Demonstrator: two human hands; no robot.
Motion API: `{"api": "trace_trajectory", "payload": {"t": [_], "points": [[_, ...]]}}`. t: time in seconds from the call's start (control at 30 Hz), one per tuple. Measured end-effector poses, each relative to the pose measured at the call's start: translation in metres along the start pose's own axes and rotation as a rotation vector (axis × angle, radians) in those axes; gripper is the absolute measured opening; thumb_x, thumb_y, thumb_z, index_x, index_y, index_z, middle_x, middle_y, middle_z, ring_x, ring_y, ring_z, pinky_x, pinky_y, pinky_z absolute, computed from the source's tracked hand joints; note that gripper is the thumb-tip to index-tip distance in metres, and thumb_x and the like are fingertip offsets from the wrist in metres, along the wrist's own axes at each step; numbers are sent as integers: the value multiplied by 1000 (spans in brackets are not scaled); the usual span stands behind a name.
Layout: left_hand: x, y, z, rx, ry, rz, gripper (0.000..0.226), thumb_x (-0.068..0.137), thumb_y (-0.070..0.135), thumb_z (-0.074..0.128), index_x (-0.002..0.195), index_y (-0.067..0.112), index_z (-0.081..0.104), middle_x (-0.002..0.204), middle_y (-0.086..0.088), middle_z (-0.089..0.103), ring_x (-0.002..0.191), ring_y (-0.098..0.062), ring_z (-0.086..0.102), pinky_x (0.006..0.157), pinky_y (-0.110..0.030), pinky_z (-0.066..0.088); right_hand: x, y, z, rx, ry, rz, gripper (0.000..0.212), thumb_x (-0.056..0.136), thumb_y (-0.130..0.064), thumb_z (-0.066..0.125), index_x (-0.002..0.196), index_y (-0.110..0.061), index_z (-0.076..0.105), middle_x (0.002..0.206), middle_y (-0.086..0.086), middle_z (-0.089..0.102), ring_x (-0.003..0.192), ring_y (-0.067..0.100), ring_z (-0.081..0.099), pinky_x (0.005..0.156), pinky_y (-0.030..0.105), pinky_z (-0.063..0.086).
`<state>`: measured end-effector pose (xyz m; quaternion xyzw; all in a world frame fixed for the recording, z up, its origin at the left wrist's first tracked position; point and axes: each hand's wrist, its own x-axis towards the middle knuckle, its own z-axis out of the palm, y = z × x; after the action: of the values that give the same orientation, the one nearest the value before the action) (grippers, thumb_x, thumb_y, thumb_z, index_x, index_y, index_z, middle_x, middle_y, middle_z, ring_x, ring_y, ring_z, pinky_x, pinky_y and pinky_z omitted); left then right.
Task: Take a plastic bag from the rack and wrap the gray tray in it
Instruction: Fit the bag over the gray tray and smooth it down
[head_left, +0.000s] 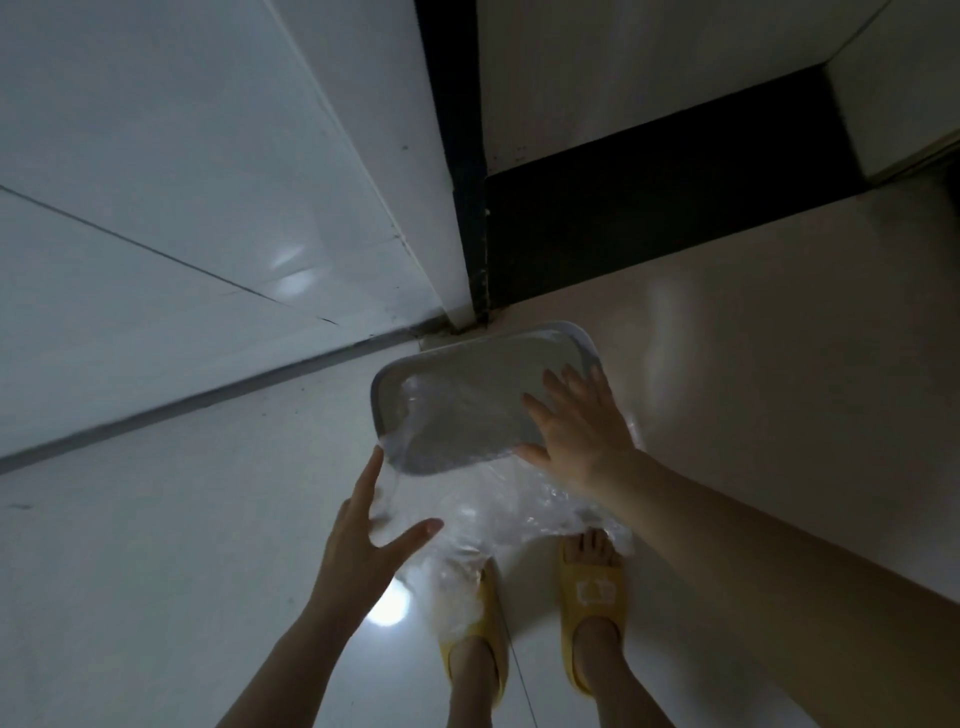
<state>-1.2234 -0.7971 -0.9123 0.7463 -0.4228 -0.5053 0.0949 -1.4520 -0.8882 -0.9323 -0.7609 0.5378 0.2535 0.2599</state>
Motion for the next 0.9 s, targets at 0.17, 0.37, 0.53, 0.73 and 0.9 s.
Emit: {"api": "trace_trajectory", "payload": {"t": [0.17, 0.37, 0.53, 0.73, 0.9], "points": [[9, 0, 2, -145, 117, -21, 86, 66, 34, 77, 138, 35, 31, 110, -2, 53, 81, -9, 61, 60, -21, 48, -18, 14, -7, 241, 254, 9, 73, 85, -59, 43, 146, -30, 14, 160, 7, -2, 145, 33, -4, 117, 48, 8], [10, 7, -14, -135, 154, 20, 91, 58, 39, 78, 138, 32, 35, 118, 0, 49, 84, -11, 60, 60, -19, 47, -54, 47, 8, 505, 219, 107, 87, 74, -51, 67, 144, -38, 18, 156, 21, 3, 138, 43, 18, 107, 56, 30], [2, 0, -19, -37, 73, 57, 100, 47, 43, 79, 137, 31, 37, 131, -3, 42, 94, -19, 59, 68, -23, 51, -62, 49, 23, 586, 68, 48, 86, 77, -38, 70, 144, -39, 17, 128, 11, 46, 102, 24, 55, 89, 40, 49], [16, 3, -22, 111, 169, 130, 81, 63, 25, 82, 134, 21, 43, 131, -12, 47, 87, -15, 59, 63, -12, 42, -48, 39, 1, 529, 406, 55, 61, 80, -15, 70, 135, -15, 44, 106, 14, 55, 70, 26, 59, 63, 35, 51], [43, 23, -19, 181, 199, 217, 66, 71, 28, 77, 130, 20, 48, 126, -12, 53, 88, -16, 58, 76, -29, 47, -20, 33, -18, 353, 319, 65, 54, 86, -19, 62, 134, -15, 40, 125, 16, 46, 92, 34, 62, 73, 37, 50]]}}
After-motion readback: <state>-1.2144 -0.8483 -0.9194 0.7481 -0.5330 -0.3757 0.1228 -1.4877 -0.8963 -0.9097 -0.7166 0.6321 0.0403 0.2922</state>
